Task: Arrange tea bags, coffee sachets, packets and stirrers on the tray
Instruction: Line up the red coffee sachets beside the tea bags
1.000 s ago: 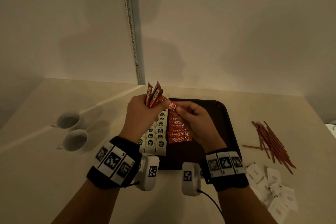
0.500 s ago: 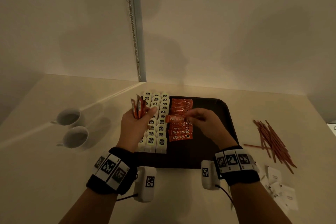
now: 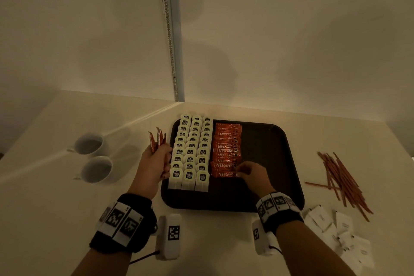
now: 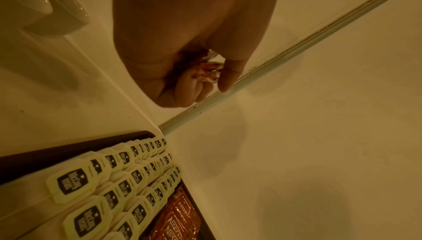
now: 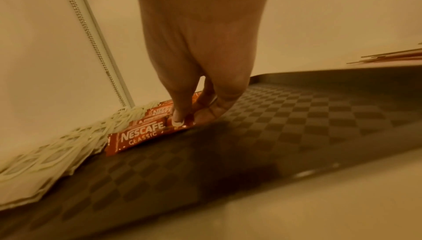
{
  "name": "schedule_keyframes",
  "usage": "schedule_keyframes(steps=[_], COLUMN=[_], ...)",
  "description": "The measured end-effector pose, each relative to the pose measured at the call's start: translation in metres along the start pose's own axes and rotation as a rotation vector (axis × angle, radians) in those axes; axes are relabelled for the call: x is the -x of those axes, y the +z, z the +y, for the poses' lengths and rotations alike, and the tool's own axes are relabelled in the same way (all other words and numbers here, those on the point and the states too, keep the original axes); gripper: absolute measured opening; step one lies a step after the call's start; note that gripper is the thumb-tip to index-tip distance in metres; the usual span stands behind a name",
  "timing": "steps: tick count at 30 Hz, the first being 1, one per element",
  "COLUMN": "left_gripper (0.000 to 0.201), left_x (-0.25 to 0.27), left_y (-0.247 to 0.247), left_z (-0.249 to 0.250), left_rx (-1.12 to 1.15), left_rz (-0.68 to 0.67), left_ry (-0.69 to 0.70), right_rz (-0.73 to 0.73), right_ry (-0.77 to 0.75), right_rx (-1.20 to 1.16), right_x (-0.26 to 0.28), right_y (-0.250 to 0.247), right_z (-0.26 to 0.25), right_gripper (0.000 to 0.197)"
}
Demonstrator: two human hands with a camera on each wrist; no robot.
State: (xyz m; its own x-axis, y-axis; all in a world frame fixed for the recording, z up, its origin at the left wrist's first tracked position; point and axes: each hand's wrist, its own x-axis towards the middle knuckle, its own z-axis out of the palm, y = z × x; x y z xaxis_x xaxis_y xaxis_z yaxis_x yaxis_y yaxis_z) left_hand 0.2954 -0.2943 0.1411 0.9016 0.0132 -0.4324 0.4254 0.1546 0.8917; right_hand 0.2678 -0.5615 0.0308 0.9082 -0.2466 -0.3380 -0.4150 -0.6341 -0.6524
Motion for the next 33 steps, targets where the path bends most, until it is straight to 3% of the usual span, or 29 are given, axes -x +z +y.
schedule_keyframes(steps=[15, 20, 24, 27, 29, 33], left_gripper=[0.010, 0.014, 0.006, 0.014, 0.020, 0.028], left_x=[0.003, 0.001, 0.000, 0.000, 0.002, 0.004], left_y=[0.003, 0.005, 0.012, 0.019, 0.023, 0.024], left_z=[-0.003, -0.005, -0.004, -0.001, 0.002, 0.010], left_rx=[0.003, -0.106, -0.242, -0.277, -0.229, 0.019], left_rz=[-0.093, -0.151, -0.183, -0.241, -0.299, -0.293], left_ry=[-0.023, 0.048, 0.094, 0.076, 0.024, -0.119], right_rz=[0.065, 0.089, 0.089, -0.122, -0.189, -0.097], right_ry=[0.062, 0.076, -0.123, -0.373, -0.485, -0.450], right_rx=[-0.025, -0.005, -0.217, -0.360, -0.358, -0.476], right_x=[-0.006, -0.007, 0.007, 0.029, 0.035, 0.032], right_y=[0.007, 0.004, -0.014, -0.030, -0.036, -0.038], right_z=[-0.003, -0.005, -0.057, -0.115, -0.138, -0.148], right_gripper=[0.020, 0.022, 0.015, 0.019, 0.022, 0.011])
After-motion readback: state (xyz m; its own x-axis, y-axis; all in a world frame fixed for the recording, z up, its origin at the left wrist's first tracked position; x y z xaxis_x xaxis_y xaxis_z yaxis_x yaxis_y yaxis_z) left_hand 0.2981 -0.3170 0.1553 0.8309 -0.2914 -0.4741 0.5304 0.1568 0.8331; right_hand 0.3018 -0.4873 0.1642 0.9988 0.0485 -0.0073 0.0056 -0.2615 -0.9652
